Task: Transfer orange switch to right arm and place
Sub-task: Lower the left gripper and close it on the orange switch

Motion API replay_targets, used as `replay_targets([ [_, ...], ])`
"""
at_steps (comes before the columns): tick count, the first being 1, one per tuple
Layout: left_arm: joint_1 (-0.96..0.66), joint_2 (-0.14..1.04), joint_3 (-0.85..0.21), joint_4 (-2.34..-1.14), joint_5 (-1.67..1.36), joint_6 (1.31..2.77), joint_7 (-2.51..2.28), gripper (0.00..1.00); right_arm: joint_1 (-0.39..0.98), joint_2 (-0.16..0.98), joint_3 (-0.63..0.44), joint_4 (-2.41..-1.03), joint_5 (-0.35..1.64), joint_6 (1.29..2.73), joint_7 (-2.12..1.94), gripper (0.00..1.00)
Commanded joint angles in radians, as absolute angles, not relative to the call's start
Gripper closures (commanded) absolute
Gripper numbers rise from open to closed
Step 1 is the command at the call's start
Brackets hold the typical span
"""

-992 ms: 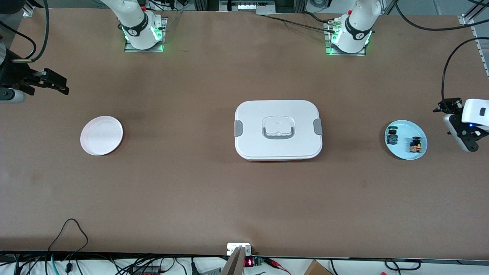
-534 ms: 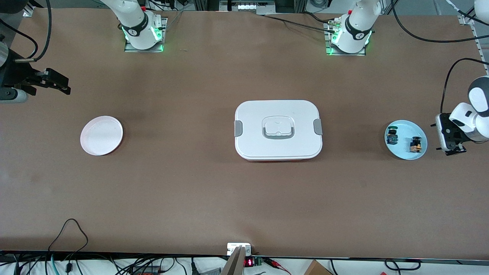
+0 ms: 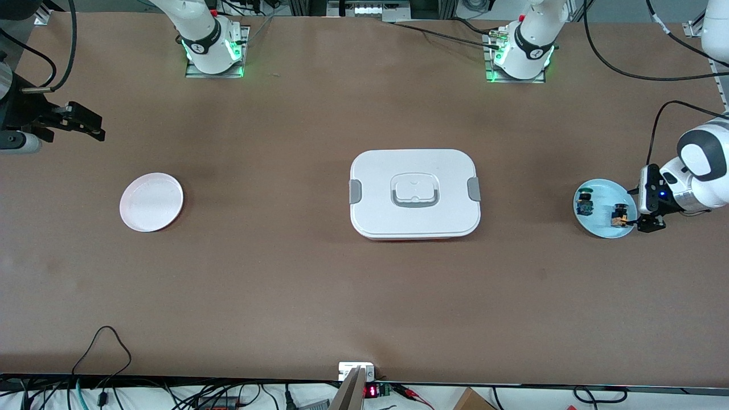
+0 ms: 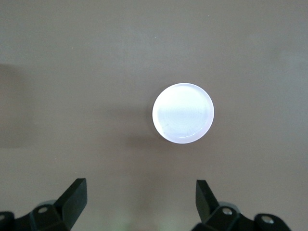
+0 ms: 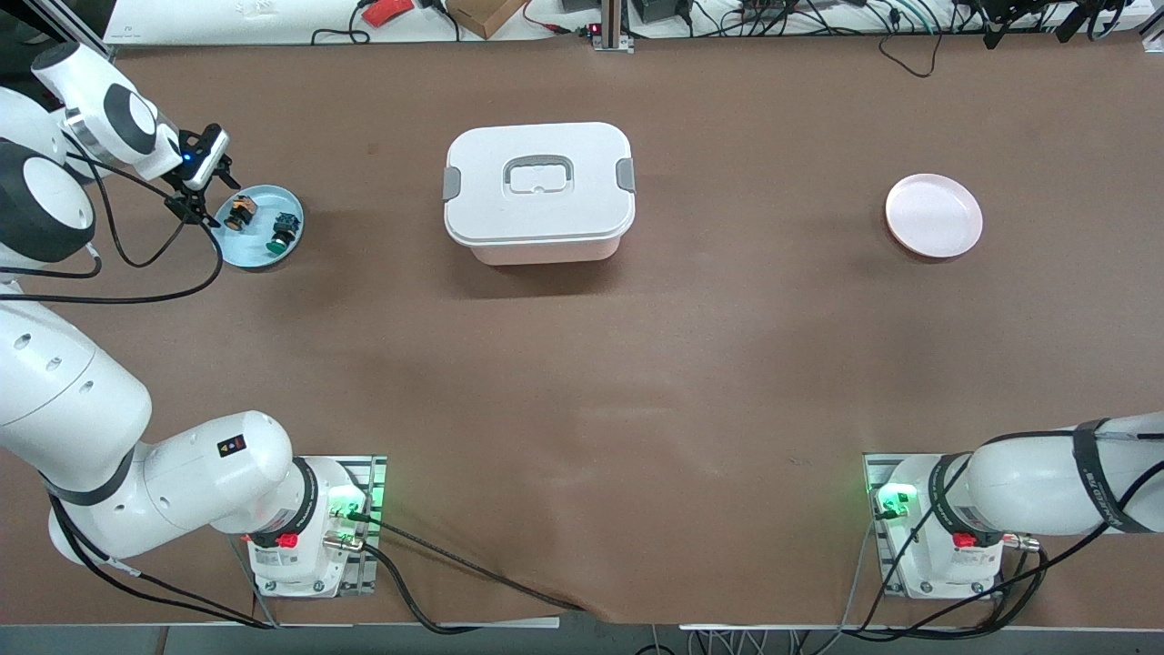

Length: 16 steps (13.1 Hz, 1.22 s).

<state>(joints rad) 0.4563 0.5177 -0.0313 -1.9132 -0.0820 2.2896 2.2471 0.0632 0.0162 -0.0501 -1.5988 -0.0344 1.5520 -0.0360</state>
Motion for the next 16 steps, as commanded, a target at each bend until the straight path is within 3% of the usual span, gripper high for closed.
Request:
replay_targets([
  [1,0.469,0.515,-0.051,-1.896,-0.107,2.289,2.293,0.04,0.063,0.014,-0.049,-1.588,-0.035,1.540,-0.040,0.00],
  [16,0.468,0.561,-0.051,-1.875,-0.141,2.316,2.244,0.00,0.058,0.012,-0.054,-1.588,-0.021,1.543,-0.037,0.00],
])
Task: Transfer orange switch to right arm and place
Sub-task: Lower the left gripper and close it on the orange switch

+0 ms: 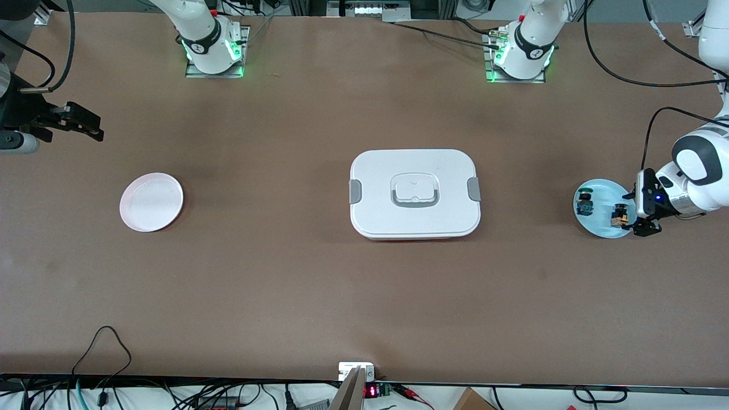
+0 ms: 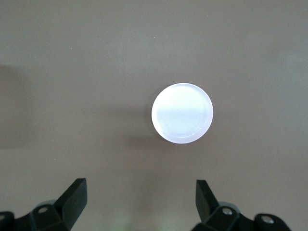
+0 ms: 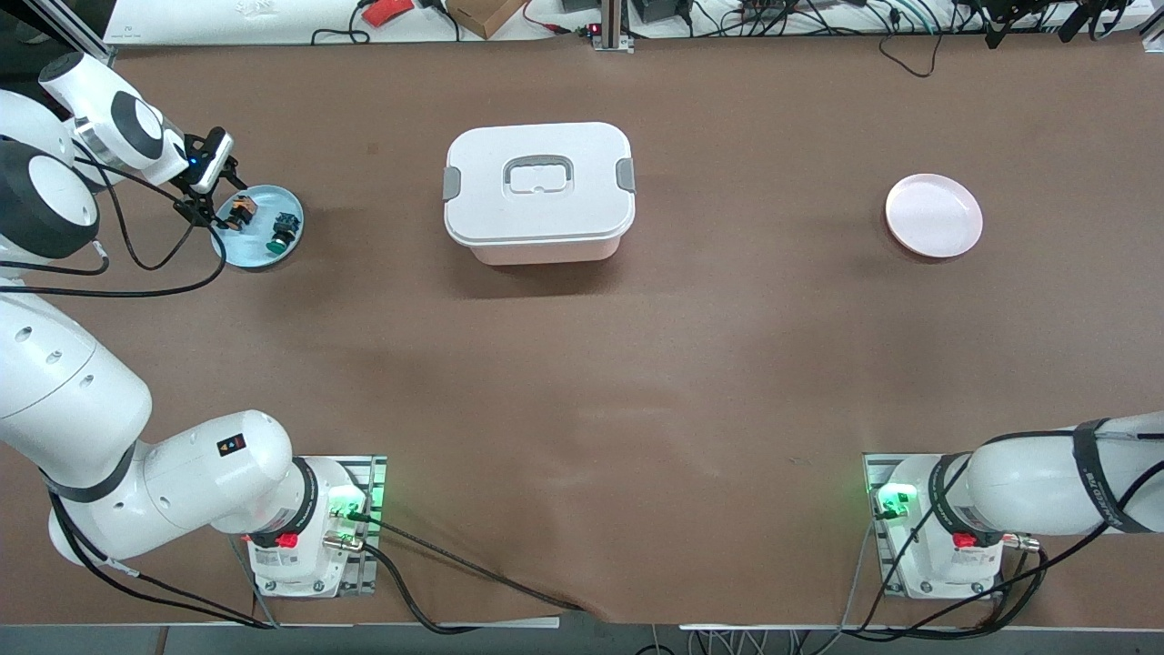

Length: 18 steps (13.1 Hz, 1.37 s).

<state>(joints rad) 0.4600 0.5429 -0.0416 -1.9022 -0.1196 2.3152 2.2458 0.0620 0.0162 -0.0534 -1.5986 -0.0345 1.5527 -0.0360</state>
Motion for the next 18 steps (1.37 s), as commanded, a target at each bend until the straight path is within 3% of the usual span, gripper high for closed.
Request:
replay_targets([
  [1,0.468,0.568,-0.051,-1.871,-0.141,2.316,2.244,0.01,0.061,0.011,-0.052,-1.588,-0.031,1.545,-0.037,0.00],
  [9,0.472,0.595,-0.051,-1.870,-0.155,2.344,2.249,0.05,0.054,0.012,-0.057,-1.588,-0.031,1.542,-0.035,0.00],
  [10,0.474,0.595,-0.051,-1.868,-0.155,2.344,2.253,0.15,0.054,0.012,-0.057,-1.588,-0.029,1.540,-0.035,0.00],
  [13,0.483,0.595,-0.049,-1.850,-0.161,2.339,2.260,0.75,0.052,0.014,-0.057,-1.589,-0.028,1.539,-0.035,0.00],
  [17,0.482,0.606,-0.051,-1.839,-0.175,2.333,2.287,1.00,0.052,0.018,-0.058,-1.592,-0.023,1.540,-0.035,0.00],
  [18,0.482,0.606,-0.051,-1.836,-0.175,2.332,2.283,1.00,0.052,0.018,-0.058,-1.592,-0.025,1.540,-0.037,0.00],
])
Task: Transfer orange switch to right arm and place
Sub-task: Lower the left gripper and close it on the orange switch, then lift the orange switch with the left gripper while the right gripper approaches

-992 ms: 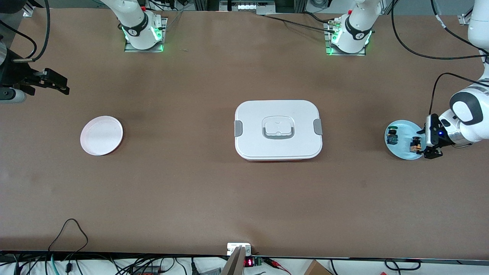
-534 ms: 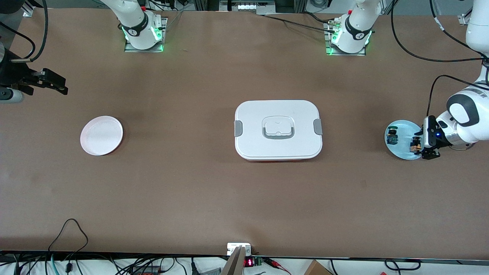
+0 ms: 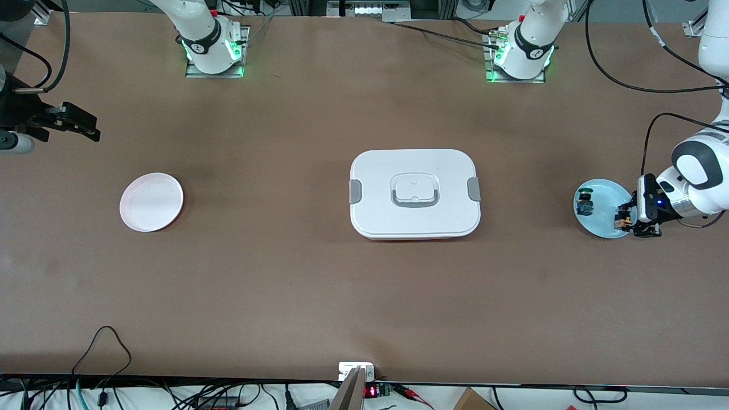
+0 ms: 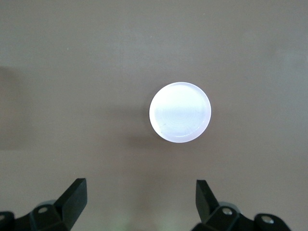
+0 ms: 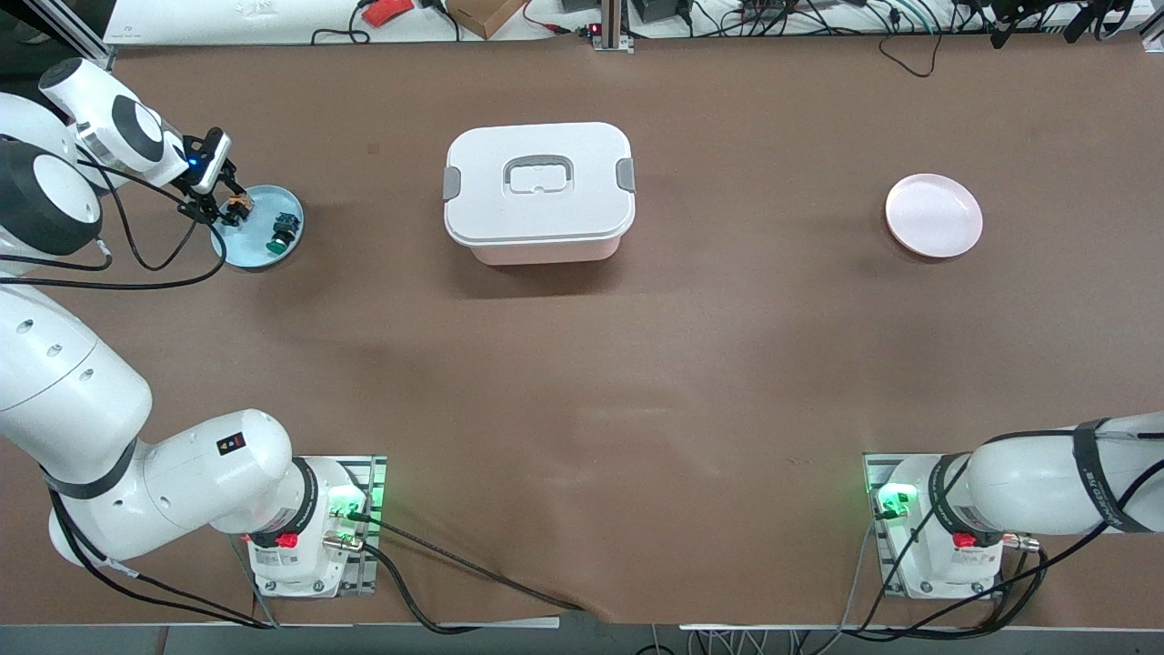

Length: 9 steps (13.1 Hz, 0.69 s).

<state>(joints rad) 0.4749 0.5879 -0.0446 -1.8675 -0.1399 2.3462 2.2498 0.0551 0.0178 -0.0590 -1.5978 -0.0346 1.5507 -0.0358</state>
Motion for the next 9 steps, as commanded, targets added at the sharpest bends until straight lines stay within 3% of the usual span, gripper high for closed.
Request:
replay_targets([
  [1,0.482,0.606,-0.051,-1.833,-0.176,2.326,2.270,1.00,0.052,0.017,-0.058,-1.592,-0.025,1.540,-0.037,0.00],
  [6,0.474,0.607,-0.051,-1.728,-0.253,2.102,2.257,1.00,0.051,0.024,-0.058,-1.597,-0.026,1.539,-0.040,0.00],
  [9,0.425,0.639,-0.057,-1.596,-0.380,1.819,2.217,1.00,0.058,0.035,-0.055,-1.597,-0.032,1.539,-0.040,0.00],
])
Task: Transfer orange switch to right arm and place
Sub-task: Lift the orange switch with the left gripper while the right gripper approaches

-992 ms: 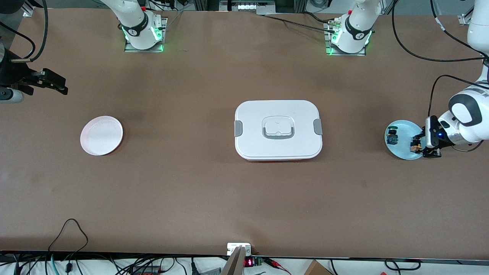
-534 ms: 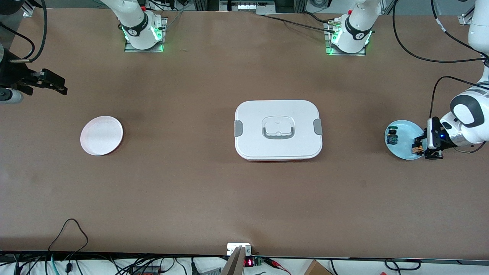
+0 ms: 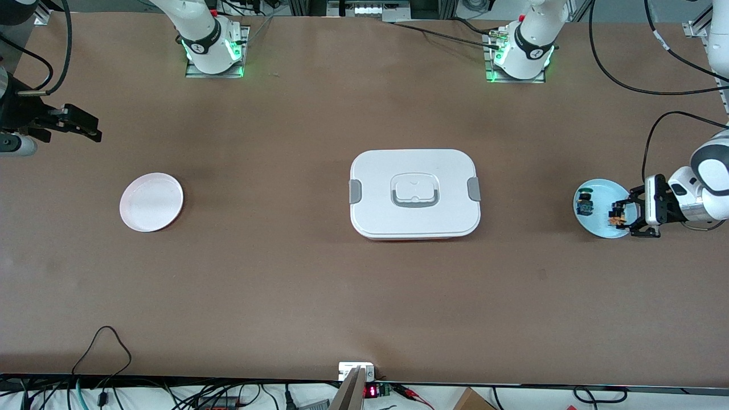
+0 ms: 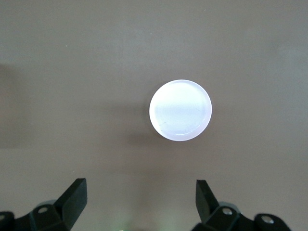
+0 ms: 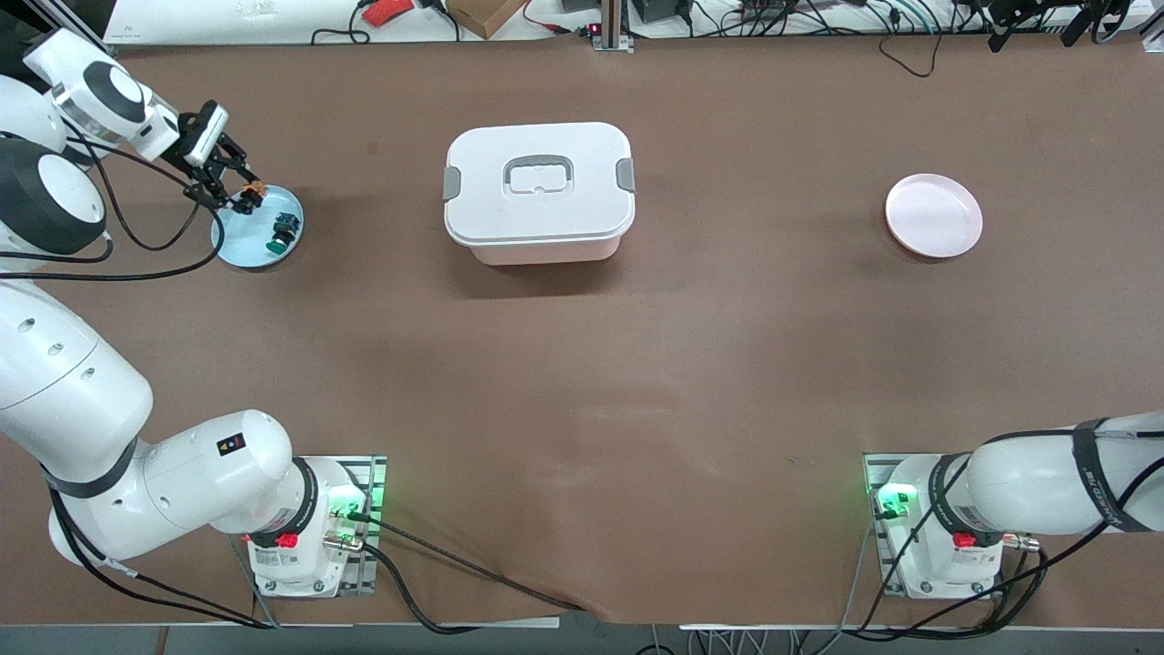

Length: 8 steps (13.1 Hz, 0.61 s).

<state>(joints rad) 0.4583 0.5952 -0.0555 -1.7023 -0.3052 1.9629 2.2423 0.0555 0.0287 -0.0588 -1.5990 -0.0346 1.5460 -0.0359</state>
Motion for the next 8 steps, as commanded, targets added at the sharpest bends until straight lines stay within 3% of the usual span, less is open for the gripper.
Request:
replay_targets([
  [1,0.399,0.659,-0.057,-1.548,-0.440,1.727,2.189,1.00,0.061,0.040,-0.052,-1.597,-0.032,1.537,-0.043,0.00],
  [4,0.329,0.663,-0.072,-1.519,-0.691,1.489,2.053,1.00,0.057,0.048,-0.052,-1.598,-0.026,1.536,-0.051,0.00],
  [8,0.209,0.676,-0.211,-1.532,-1.114,1.466,2.013,1.00,0.043,0.052,-0.061,-1.600,0.125,1.502,-0.051,0.00],
])
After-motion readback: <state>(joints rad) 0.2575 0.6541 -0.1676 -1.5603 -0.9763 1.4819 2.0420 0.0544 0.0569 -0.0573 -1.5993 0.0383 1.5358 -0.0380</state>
